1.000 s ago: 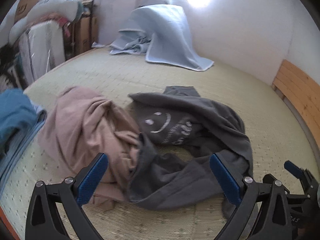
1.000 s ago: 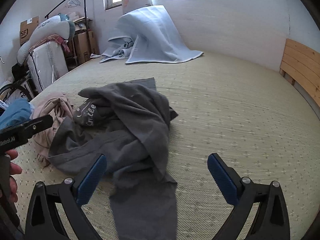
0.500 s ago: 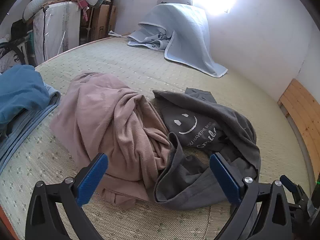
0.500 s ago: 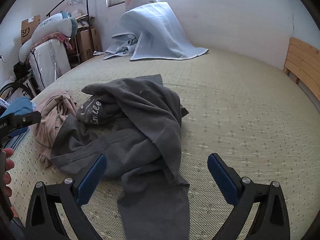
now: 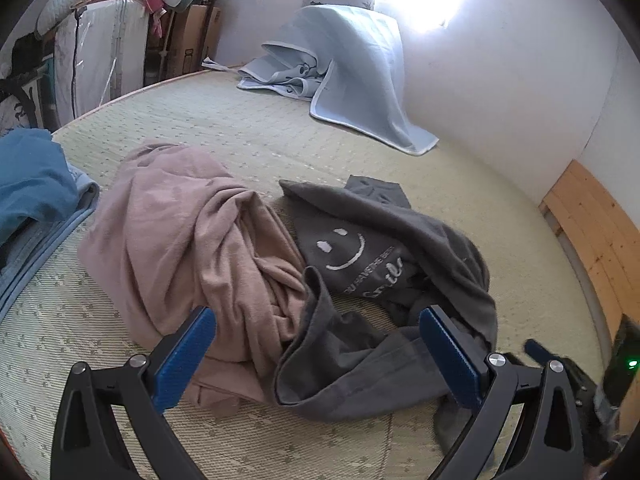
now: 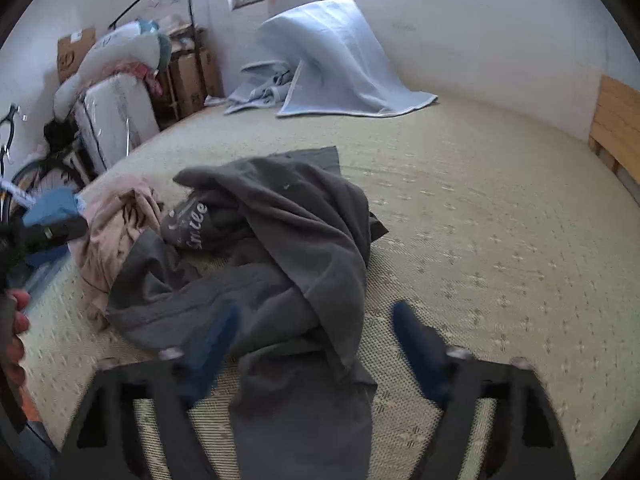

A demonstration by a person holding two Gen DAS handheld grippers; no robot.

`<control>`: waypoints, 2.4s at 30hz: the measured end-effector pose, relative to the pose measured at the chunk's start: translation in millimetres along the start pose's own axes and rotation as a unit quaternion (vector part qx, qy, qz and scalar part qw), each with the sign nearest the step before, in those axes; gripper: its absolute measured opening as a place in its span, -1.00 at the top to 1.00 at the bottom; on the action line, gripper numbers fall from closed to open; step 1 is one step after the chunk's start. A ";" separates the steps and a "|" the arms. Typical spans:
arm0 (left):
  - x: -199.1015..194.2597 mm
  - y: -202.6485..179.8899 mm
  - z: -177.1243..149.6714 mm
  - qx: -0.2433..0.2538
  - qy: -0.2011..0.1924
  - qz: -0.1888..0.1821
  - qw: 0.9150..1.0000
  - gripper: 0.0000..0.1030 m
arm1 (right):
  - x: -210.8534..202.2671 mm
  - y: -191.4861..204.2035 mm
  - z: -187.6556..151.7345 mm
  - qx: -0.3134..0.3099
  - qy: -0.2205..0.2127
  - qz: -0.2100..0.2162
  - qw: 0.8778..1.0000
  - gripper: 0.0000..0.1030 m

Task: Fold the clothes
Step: 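Move both tools toward the crumpled grey smiley sweatshirt on the bed, then grasp a grey sweatshirt sleeve with the right gripper and pull it out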

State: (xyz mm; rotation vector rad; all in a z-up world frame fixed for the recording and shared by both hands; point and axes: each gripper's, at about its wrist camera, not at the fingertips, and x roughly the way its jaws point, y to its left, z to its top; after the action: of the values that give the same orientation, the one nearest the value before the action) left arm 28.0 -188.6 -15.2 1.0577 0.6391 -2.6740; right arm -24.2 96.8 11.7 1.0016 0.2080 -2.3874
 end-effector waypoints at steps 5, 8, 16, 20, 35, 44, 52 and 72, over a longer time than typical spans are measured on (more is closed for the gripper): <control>2.7 -9.7 0.8 -0.005 0.003 -0.012 1.000 -1.00 | 15.0 0.1 1.8 -0.015 0.010 0.015 1.000 -0.10; 5.6 -14.7 0.4 -0.007 0.006 -0.015 1.000 -1.00 | 21.7 0.7 3.3 -0.026 0.012 0.013 0.999 -0.05; 9.1 -17.6 0.9 -0.017 0.011 -0.019 1.000 -1.00 | 41.0 -6.6 5.1 -0.025 0.026 -0.002 0.999 0.12; 9.2 -17.7 1.4 -0.020 0.012 -0.018 1.000 -1.00 | 47.1 -6.7 5.5 -0.030 0.033 -0.007 0.999 0.50; 14.8 -25.4 0.1 -0.017 0.019 -0.027 0.999 -1.00 | -15.7 -39.2 32.6 0.039 -0.069 -0.026 0.997 0.95; 25.5 -38.2 -1.0 -0.021 0.029 -0.040 0.999 -1.00 | -55.8 -84.2 40.7 0.085 -0.113 -0.062 0.988 0.96; 35.4 -61.1 -3.9 -0.010 0.034 -0.051 0.998 -1.00 | -85.0 -130.2 37.8 0.117 -0.129 -0.105 0.979 0.96; 55.5 -122.3 -26.2 0.005 0.061 -0.081 0.995 -1.00 | -70.9 -202.5 -6.0 0.124 0.015 -0.102 0.987 0.86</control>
State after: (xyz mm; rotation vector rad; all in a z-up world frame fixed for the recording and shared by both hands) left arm -36.9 -69.2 -31.2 1.2298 0.7647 -2.7672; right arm -87.4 299.3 44.2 1.1802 0.0234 -2.6325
